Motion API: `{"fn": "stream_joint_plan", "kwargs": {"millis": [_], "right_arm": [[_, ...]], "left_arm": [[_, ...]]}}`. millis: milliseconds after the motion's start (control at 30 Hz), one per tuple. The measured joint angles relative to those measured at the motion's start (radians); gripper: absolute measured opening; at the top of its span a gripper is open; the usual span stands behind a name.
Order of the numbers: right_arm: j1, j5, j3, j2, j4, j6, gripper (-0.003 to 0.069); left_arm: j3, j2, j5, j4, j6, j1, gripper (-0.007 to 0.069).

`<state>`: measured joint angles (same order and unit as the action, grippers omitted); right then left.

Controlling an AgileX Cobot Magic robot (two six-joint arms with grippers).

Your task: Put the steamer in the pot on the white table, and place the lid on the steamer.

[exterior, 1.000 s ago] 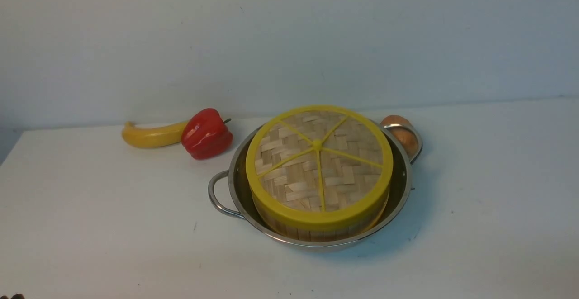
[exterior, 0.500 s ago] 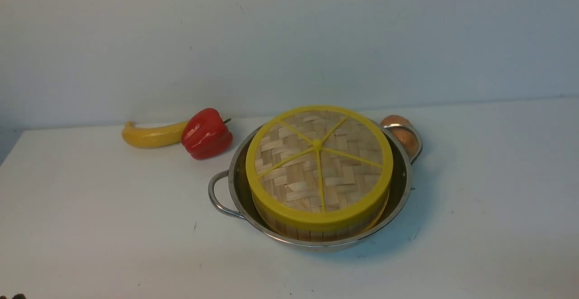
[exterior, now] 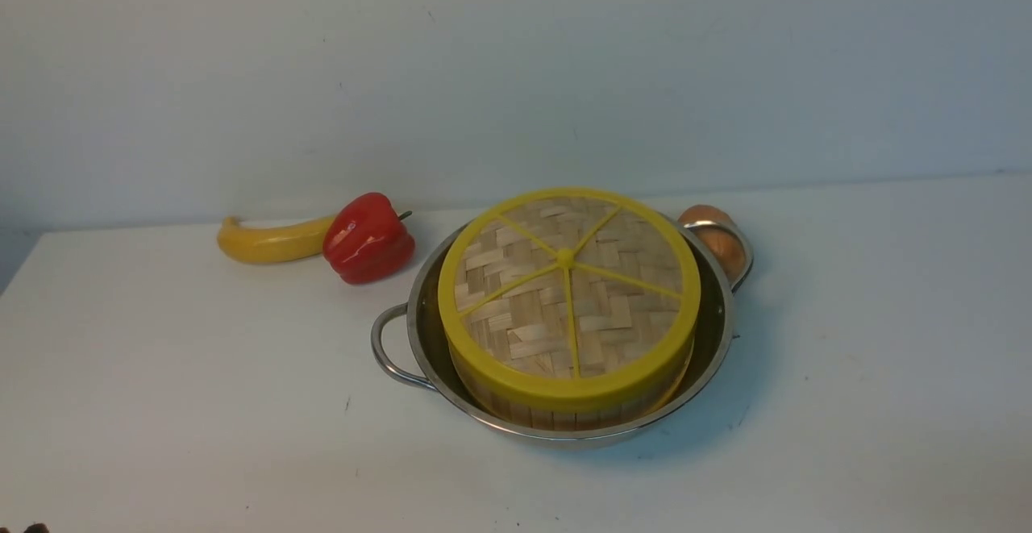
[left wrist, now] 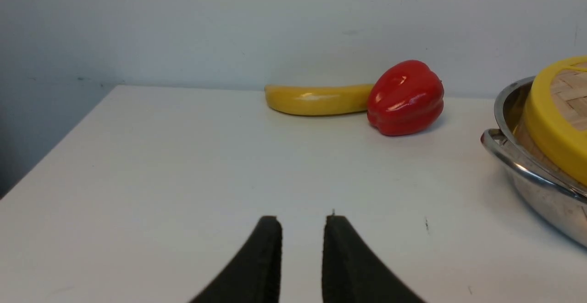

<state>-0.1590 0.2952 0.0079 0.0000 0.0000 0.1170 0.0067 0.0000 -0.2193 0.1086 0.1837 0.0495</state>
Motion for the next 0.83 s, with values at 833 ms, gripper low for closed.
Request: {"fn": "stream_joint_plan", "kwargs": {"millis": [833], "right_arm": [[0.0,0.001,0.0,0.0,0.0,0.005,0.0241]], "left_arm": [[0.0,0.0,0.0,0.0,0.0,0.0,0.0157]]}}
